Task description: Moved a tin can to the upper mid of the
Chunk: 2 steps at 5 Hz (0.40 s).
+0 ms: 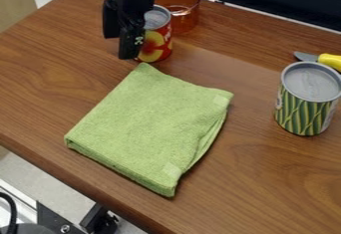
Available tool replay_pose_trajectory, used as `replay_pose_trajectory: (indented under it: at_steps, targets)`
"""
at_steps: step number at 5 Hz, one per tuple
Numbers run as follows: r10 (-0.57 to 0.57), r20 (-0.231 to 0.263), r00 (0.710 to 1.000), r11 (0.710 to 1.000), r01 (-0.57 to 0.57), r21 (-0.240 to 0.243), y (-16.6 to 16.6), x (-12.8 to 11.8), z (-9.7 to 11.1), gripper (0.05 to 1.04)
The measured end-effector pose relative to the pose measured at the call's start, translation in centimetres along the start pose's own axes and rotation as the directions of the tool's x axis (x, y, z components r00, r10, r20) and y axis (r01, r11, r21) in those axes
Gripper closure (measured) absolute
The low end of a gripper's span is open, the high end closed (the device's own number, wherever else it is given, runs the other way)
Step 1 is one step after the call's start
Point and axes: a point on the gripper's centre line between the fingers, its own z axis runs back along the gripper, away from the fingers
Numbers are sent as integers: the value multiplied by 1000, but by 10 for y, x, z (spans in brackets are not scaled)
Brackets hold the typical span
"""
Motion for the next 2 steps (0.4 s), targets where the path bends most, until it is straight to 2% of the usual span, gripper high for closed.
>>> replay_pose_trajectory:
  at_steps: [2]
  targets:
    - [-6, -10, 1000, 999, 5, -42, -18, 8, 3, 88]
